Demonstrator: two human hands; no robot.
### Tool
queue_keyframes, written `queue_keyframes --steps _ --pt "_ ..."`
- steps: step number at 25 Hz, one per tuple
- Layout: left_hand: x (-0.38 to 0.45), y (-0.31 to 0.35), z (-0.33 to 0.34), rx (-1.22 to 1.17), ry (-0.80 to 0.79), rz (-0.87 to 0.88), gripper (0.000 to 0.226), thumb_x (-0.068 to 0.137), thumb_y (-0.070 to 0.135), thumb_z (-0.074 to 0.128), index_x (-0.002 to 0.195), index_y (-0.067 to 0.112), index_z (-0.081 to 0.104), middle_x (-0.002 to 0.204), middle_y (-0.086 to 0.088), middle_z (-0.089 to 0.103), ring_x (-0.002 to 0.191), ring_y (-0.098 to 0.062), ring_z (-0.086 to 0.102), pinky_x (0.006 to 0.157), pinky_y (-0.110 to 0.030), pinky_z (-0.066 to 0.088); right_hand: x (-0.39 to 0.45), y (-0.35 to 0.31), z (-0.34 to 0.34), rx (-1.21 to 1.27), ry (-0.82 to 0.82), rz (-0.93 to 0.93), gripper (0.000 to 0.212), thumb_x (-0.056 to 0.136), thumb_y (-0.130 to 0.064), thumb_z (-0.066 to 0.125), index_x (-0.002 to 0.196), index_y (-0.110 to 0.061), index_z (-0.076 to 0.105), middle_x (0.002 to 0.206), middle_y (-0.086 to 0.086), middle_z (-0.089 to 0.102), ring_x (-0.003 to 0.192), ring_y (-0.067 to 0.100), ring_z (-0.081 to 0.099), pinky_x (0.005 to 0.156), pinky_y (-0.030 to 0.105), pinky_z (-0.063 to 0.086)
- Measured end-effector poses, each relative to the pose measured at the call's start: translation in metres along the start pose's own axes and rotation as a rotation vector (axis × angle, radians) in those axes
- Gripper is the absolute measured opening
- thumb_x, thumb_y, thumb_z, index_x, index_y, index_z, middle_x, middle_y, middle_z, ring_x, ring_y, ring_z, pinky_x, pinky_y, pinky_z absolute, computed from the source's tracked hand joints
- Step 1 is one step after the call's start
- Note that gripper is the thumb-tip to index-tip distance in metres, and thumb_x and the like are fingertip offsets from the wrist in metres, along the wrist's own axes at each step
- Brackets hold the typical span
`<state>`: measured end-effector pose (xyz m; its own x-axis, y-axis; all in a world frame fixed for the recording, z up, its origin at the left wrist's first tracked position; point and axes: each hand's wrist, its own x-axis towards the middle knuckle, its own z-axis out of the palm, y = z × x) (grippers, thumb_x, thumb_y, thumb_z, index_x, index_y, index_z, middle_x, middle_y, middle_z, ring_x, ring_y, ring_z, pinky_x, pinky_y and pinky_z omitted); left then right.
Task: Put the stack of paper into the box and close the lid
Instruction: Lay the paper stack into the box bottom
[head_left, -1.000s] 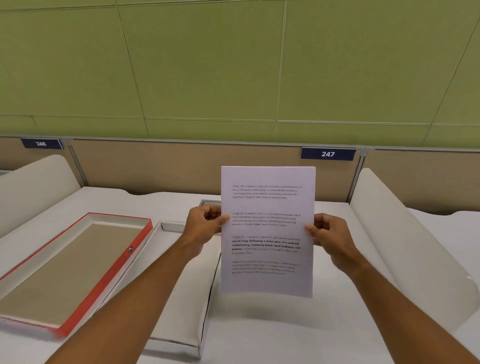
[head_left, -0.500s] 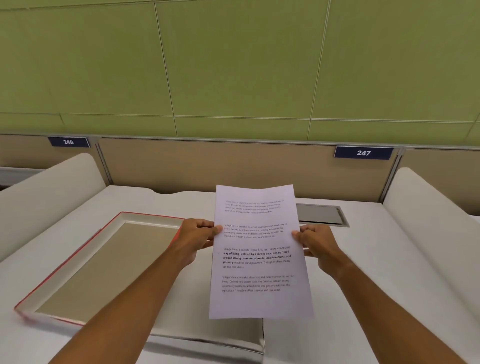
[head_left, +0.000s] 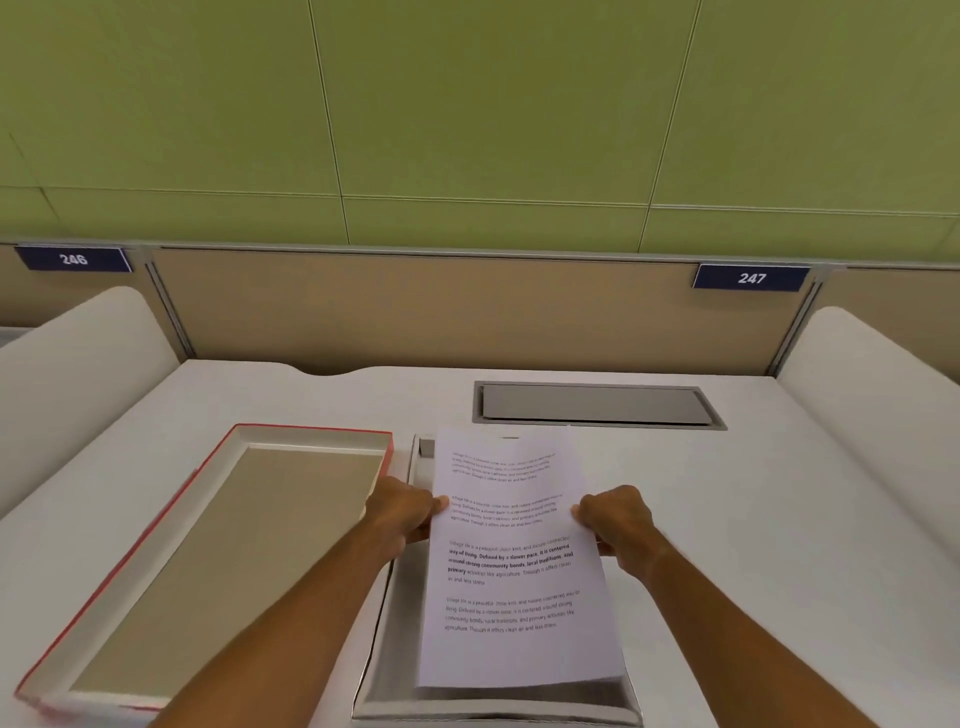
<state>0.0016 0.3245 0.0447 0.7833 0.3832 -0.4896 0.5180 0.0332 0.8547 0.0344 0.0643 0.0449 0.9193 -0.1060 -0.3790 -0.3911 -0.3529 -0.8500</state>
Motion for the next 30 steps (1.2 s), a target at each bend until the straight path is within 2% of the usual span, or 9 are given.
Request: queue_keyframes --steps 7,9,13,16,20,22,25,27,30 --pt "0.014 -0.002 0.001 0.183 0.033 -0.026 0.036 0.076 0.002 0.079 0.105 -0.003 0.057 0.104 -0.02 0.072 0.079 -0.03 0.073 0.047 -0.031 0.058 -0.001 -0.003 0.027 -0.169 0.088 0.023 0.014 0.08 -0.015 0.063 0.081 -0.004 0.054 0.083 0.014 0.069 0.077 0.033 0.071 0.068 0.039 0.062" --pt "0.017 -0.002 0.002 0.248 0.05 -0.013 0.038 0.075 0.005 0.08 0.105 -0.002 0.057 0.108 -0.02 0.071 0.087 -0.032 0.072 0.049 -0.031 0.058 0.0 -0.004 0.032 -0.235 0.111 0.023 0.014 0.081 -0.016 0.064 0.076 -0.008 0.052 0.076 0.006 0.064 0.069 0.024 0.067 0.059 0.032 0.058" --pt "0.02 -0.006 0.01 0.413 0.074 0.037 0.024 0.079 0.011 0.078 0.08 0.008 0.054 0.105 -0.016 0.072 0.082 -0.029 0.071 0.071 -0.038 0.063 0.003 0.0 0.038 -0.342 0.135 -0.005 0.026 0.083 -0.016 0.065 0.067 -0.018 0.045 0.069 -0.003 0.059 0.053 0.012 0.056 0.042 0.019 0.041" --pt "0.022 -0.006 0.015 0.583 0.086 0.1 0.021 0.083 0.016 0.074 0.088 0.008 0.055 0.104 -0.012 0.071 0.075 -0.022 0.066 0.071 -0.031 0.059 0.003 0.002 0.042 -0.437 0.144 -0.013 0.022 0.084 -0.018 0.066 0.074 -0.014 0.047 0.084 0.002 0.06 0.062 0.017 0.061 0.052 0.023 0.047" --pt "0.017 -0.003 0.021 0.783 -0.019 0.139 0.015 0.089 0.013 0.063 0.095 0.009 0.049 0.095 -0.006 0.059 0.081 -0.02 0.059 0.072 -0.028 0.052 -0.002 0.0 0.048 -0.633 0.118 -0.057 0.026 0.086 -0.017 0.064 0.108 -0.004 0.057 0.105 0.011 0.066 0.098 0.032 0.067 0.074 0.033 0.053" --pt "0.014 -0.001 0.024 0.797 -0.068 0.115 0.013 0.089 0.01 0.057 0.099 0.008 0.05 0.096 -0.007 0.056 0.085 -0.021 0.057 0.077 -0.029 0.053 -0.004 0.001 0.052 -0.708 0.082 -0.064 0.028 0.086 -0.016 0.061 0.11 -0.003 0.059 0.11 0.013 0.067 0.097 0.032 0.067 0.079 0.035 0.055" --pt "0.011 -0.001 0.025 0.761 -0.094 0.083 0.022 0.087 0.009 0.056 0.108 0.007 0.05 0.089 -0.004 0.054 0.086 -0.021 0.055 0.078 -0.03 0.053 -0.009 0.004 0.056 -0.717 0.016 -0.06 0.011 0.085 -0.019 0.06 0.09 -0.009 0.057 0.093 0.008 0.064 0.079 0.024 0.061 0.067 0.029 0.054" --pt "0.005 0.0 0.024 0.733 -0.101 0.061 0.032 0.086 0.011 0.061 0.115 0.006 0.046 0.09 -0.004 0.056 0.089 -0.022 0.057 0.077 -0.031 0.053 -0.01 0.002 0.056 -0.697 -0.023 -0.074 0.013 0.086 -0.023 0.06 0.083 -0.012 0.054 0.087 0.006 0.064 0.071 0.021 0.059 0.054 0.022 0.047" --pt "-0.001 -0.006 0.022 0.742 -0.116 0.064 0.077 0.083 0.022 0.071 0.143 0.003 0.027 0.127 -0.012 0.057 0.111 -0.026 0.059 0.077 -0.028 0.049 -0.014 0.001 0.054 -0.682 -0.074 -0.097 0.025 0.086 -0.027 0.063 0.099 -0.005 0.062 0.103 0.012 0.072 0.076 0.021 0.065 0.056 0.021 0.047"
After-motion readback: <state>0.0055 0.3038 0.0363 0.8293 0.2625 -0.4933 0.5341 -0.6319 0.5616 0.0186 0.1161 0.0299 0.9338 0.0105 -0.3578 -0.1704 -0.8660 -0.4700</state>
